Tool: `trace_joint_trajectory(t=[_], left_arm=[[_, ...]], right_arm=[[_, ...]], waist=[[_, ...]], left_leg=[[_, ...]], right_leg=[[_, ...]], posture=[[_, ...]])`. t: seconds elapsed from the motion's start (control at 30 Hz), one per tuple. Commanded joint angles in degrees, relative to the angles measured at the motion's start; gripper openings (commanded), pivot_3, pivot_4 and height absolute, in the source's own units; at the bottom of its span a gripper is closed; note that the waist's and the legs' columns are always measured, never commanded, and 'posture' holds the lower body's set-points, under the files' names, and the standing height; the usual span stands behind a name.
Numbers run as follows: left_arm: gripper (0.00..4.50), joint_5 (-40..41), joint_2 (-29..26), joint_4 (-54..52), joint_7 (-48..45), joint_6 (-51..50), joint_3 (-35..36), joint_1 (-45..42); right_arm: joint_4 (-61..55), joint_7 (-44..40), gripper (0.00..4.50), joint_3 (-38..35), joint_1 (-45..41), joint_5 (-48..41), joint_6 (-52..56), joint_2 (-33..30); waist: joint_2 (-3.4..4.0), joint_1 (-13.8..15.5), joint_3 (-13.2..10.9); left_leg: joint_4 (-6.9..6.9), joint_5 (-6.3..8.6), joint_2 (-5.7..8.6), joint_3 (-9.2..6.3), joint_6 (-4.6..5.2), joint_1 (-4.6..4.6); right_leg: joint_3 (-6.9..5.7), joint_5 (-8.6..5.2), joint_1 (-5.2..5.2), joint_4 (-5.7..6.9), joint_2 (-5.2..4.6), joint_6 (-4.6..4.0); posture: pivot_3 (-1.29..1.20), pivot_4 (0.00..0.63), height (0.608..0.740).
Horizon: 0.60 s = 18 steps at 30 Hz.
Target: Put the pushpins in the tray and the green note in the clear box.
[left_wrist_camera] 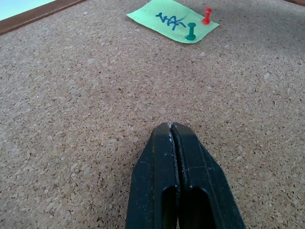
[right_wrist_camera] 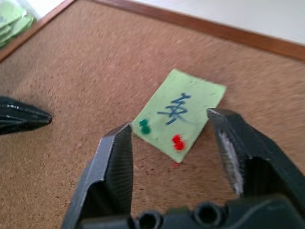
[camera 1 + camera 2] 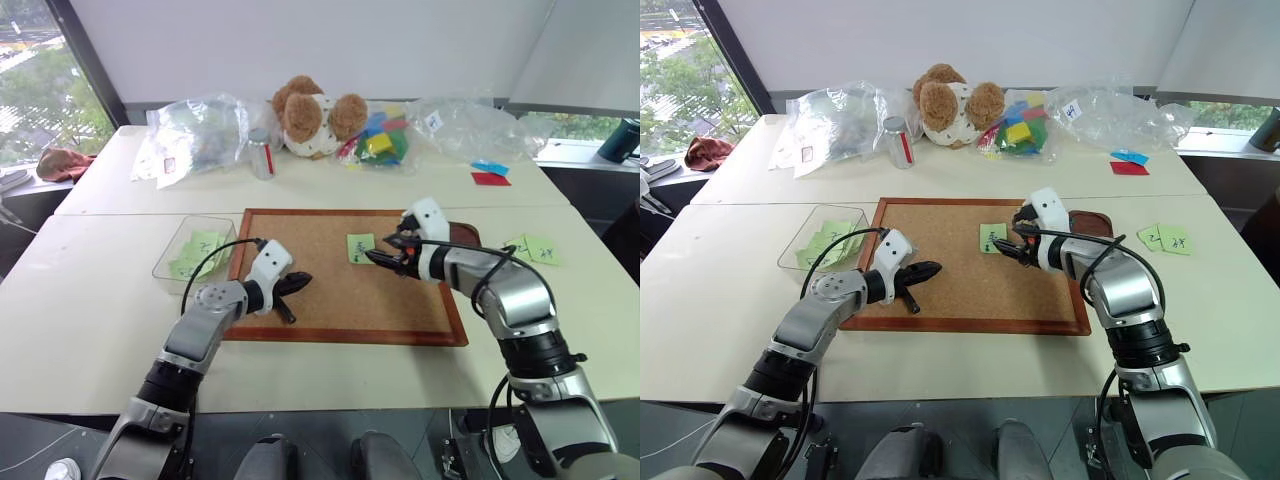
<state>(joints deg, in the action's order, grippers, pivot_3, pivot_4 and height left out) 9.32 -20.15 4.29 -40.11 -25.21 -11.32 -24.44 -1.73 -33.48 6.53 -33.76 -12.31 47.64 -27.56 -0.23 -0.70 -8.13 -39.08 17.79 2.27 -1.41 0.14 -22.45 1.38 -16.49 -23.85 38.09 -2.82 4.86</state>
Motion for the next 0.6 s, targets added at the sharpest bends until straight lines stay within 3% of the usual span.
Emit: trace_joint_trajectory(t=[0.03,0.3,0.4,0.5,0.53,0.6], left_arm=[[0.0,-1.03,-0.52,1.34,-0.12,-1.1,-0.87,1.85],[0.0,-1.04,-0.94,0.09,0.07,-1.33,-0.73,2.83],[0.0,-1.1,-1.04,-0.13,0.12,-1.42,-0.62,3.05],[0.0,-1.16,-1.04,-0.04,0.16,-1.44,-0.64,3.04],[0.0,-1.18,-0.96,0.09,0.19,-1.41,-0.68,2.99],[0.0,-1.2,-0.84,0.28,0.22,-1.36,-0.73,2.9]], right_arm=[[1.88,0.47,2.61,0.27,-0.93,1.2,-3.24,0.93],[6.58,0.02,2.61,0.71,-1.44,2.66,-6.48,1.84],[7.05,-0.08,1.79,0.67,-1.62,2.81,-6.98,2.02],[6.87,-0.16,0.37,0.51,-1.97,2.73,-6.97,2.08],[6.51,-0.25,0.08,0.45,-2.04,2.67,-6.82,1.99],[6.02,-0.37,0.08,0.38,-2.12,2.61,-6.59,1.88]], waist=[[0.0,-0.01,0.0],[0.0,-0.09,0.0],[0.0,-0.14,0.0],[0.0,-0.13,0.0],[0.0,-0.09,0.0],[0.0,-0.07,0.0]], left_leg=[[0.0,0.0,0.0,0.0,0.0,0.0],[0.01,0.0,0.0,0.0,0.0,0.01],[0.03,0.0,0.0,0.0,0.0,0.01],[0.03,0.0,0.0,0.0,0.0,0.01],[0.03,0.0,0.0,0.0,0.0,0.01],[0.03,0.0,0.0,0.0,0.0,0.01]], right_leg=[[0.0,0.0,0.0,0.0,0.0,0.0],[-0.01,0.0,0.0,0.0,0.0,0.0],[-0.01,0.0,-0.02,0.0,0.01,0.0],[0.0,0.0,-0.03,0.0,0.01,0.0],[0.0,0.0,-0.02,-0.01,0.01,0.0],[-0.01,0.0,-0.01,-0.01,0.01,0.0]], posture=[[0.0,0.15,0.74],[0.0,0.15,0.74],[0.0,0.15,0.74],[0.0,0.15,0.74],[0.0,0.15,0.74],[0.0,0.15,0.74]])
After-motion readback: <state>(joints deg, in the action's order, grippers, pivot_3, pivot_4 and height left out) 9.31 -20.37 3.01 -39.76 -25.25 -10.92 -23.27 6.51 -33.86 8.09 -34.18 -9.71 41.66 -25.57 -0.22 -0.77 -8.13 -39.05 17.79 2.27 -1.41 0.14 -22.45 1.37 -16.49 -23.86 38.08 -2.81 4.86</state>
